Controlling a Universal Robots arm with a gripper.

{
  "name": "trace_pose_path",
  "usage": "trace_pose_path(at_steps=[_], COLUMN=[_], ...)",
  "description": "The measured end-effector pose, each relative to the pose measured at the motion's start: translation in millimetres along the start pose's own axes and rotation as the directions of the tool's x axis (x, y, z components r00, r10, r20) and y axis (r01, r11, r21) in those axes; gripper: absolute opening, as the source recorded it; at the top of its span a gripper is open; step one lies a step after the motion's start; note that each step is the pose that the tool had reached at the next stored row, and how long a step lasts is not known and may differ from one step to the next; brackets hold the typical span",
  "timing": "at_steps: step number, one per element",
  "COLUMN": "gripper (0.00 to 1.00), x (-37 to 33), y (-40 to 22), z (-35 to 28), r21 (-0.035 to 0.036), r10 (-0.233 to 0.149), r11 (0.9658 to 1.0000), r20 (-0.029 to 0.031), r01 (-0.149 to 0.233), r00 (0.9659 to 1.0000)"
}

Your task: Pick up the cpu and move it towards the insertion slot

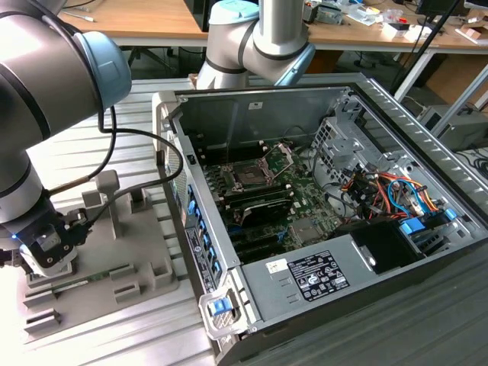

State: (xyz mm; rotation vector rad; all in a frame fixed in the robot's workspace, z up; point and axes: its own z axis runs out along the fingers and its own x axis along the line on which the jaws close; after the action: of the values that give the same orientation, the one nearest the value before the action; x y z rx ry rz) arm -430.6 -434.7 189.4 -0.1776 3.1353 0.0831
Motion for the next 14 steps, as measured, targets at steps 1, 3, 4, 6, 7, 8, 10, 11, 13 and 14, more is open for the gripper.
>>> trace_pose_path(at_steps=[1, 3, 4, 6, 7, 8, 10, 11, 13, 14], gripper=[0.55, 0.55, 0.55, 0.55, 0.55, 0.55, 0.55, 0.55, 0.55, 0.55], x=[0.0, 0.0, 0.0, 0.0, 0.0, 0.0, 0.0, 0.0, 0.0, 0.0], y=[0.0, 0.0, 0.0, 0.0, 0.0, 0.0, 0.2, 0.2, 0.3, 0.3], z=[0.0, 0.0, 0.0, 0.0, 0.1, 0.1, -3.6, -4.0, -4.9, -5.5], r21=[0.0, -0.0001, 0.0, 0.0, 0.0, 0.0, -0.0001, 0.0, -0.0001, 0.0], r10=[0.0, 0.0, 0.0, 0.0, 0.0, 0.0, 0.0, 0.0, 0.0, 0.0], r11=[1.0, 1.0, 1.0, 1.0, 1.0, 1.0, 1.0, 1.0, 1.0, 1.0], r20=[0.0, 0.0001, 0.0001, 0.0001, 0.0001, 0.0002, 0.0001, 0.0, 0.0002, 0.0001], r01=[0.0, 0.0, 0.0, 0.0, 0.0, 0.0, 0.0, 0.0, 0.0, 0.0], r00=[1.0, 1.0, 1.0, 1.0, 1.0, 1.0, 1.0, 1.0, 1.0, 1.0])
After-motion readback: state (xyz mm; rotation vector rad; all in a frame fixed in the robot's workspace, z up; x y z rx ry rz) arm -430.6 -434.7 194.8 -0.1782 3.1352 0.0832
